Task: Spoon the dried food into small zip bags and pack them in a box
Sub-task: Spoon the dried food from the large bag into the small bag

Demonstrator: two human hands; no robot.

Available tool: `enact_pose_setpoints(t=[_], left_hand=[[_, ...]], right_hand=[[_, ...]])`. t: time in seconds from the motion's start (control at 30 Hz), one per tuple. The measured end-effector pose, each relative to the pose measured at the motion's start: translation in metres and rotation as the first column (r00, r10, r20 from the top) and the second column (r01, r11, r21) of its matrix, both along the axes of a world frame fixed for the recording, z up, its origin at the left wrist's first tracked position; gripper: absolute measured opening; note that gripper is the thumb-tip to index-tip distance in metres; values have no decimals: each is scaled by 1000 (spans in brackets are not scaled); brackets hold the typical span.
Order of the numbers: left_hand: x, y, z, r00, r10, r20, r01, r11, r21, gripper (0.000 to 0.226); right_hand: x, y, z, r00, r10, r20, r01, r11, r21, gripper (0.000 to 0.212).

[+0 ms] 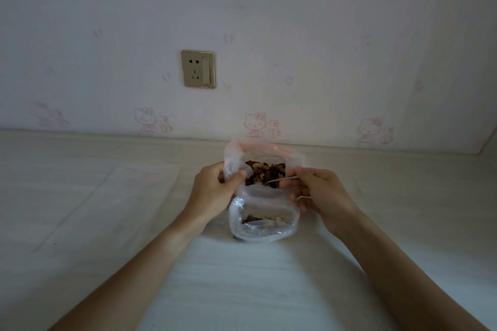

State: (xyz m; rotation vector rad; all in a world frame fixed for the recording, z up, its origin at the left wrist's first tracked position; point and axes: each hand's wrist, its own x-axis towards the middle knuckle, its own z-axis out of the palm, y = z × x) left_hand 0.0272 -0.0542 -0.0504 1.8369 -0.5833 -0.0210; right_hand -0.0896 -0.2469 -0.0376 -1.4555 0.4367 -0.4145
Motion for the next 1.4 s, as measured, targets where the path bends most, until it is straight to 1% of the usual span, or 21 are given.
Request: enact_pose_setpoints(t=[0.1, 0.23, 0.37, 0.5, 0.57, 0.67, 0.73, 0.8, 0.9, 0.93, 1.0, 1.07, 1.2, 1.3, 1.4], left_hand=[[-2, 0, 5, 1000, 1, -13, -1, 1000, -26, 36], [-1, 1, 6, 1000, -4, -9, 4, 999, -33, 46], [4, 4, 5, 1000, 5, -27, -6, 999, -51, 43], [5, 6, 6, 999, 24, -30, -25, 999, -40, 43], [5, 9, 10, 997, 82, 4, -82, 997, 11, 48], [5, 18, 19, 985, 157, 75, -166, 977, 133, 50], [2, 26, 25, 988, 127, 91, -145, 961, 234, 53], [-6, 34, 30, 997, 52, 58, -69, 940, 333, 57], [-20, 42, 30, 997, -73, -31, 79, 905, 417, 55], [-24, 43, 30, 992, -105, -66, 123, 904, 409, 51], [-29, 45, 29, 980, -153, -125, 189, 913, 361, 36], [-31, 45, 29, 974, -175, -146, 214, 919, 330, 21], [-29, 46, 28, 959, -218, -180, 258, 935, 243, 7], [-29, 48, 26, 941, -268, -206, 307, 932, 190, 5], [-28, 50, 25, 941, -264, -211, 302, 937, 175, 5]], right_hand=[[-1, -5, 1, 1000, -5, 11, 5, 998, 61, 28], [-1, -8, 2, 999, -26, 21, 24, 994, 103, 29], [-3, -12, 5, 998, -45, 36, 38, 986, 165, 27], [-5, -14, 7, 997, -53, 49, 43, 981, 188, 28], [-7, -15, 10, 996, -65, 67, 52, 981, 187, 28], [-9, -17, 17, 990, -90, 112, 72, 985, 158, 30], [-10, -18, 22, 986, -98, 138, 79, 988, 132, 32], [-13, -18, 27, 985, -85, 150, 69, 991, 114, 34], [-17, -15, 32, 990, -35, 138, 29, 998, 48, 37], [-18, -13, 33, 991, -18, 130, 16, 1000, 17, 38], [-20, -9, 35, 992, 19, 125, -13, 999, -49, 40], [-22, -5, 37, 990, 59, 129, -45, 993, -114, 42], [-27, -2, 42, 978, 124, 167, -81, 967, -242, 46], [-31, -1, 45, 954, 174, 243, -64, 913, -403, 46], [-32, 4, 44, 916, 264, 302, -41, 812, -583, 45]])
